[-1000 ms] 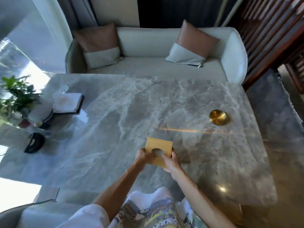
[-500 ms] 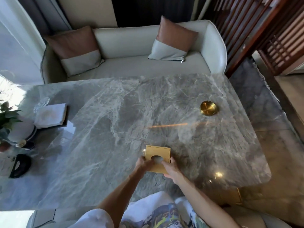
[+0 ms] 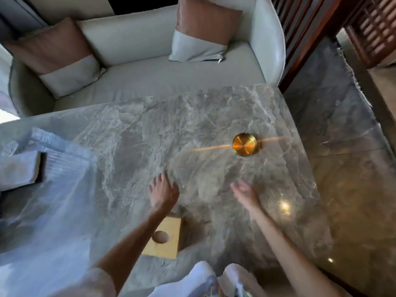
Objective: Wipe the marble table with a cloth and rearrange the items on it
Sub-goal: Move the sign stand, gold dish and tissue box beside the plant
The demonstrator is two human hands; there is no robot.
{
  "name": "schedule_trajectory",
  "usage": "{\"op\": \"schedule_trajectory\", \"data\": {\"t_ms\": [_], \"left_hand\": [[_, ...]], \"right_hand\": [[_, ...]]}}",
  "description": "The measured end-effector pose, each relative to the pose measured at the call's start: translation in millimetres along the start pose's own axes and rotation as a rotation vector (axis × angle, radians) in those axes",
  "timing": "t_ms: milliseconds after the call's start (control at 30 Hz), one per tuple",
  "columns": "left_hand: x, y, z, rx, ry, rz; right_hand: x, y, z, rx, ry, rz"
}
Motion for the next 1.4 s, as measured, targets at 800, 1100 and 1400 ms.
{"op": "schedule_trajectory", "data": {"t_ms": [800, 1100, 1400], "left_hand": [[34, 0, 79, -0.221, -0.174, -1.038], [-232, -126, 54, -0.073, -0.162, -1.097], [-461, -175, 23, 0.153, -0.305, -1.037]], "right_hand": [[-106, 114, 67, 0.113, -0.124, -0.069], [-135, 350, -58, -0.225, -0.122, 0.159], [-134, 539, -157, -0.424, -0.121, 0.077]]}}
Point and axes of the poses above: each hand's wrist, its own z-axis towards the middle knuckle, its own y-axis out of the palm, x = y × z, the point moved 10 cm from there along z, towards the middle knuckle, and after that the axes turned 11 degrees about -y, right-handed, at the moved point
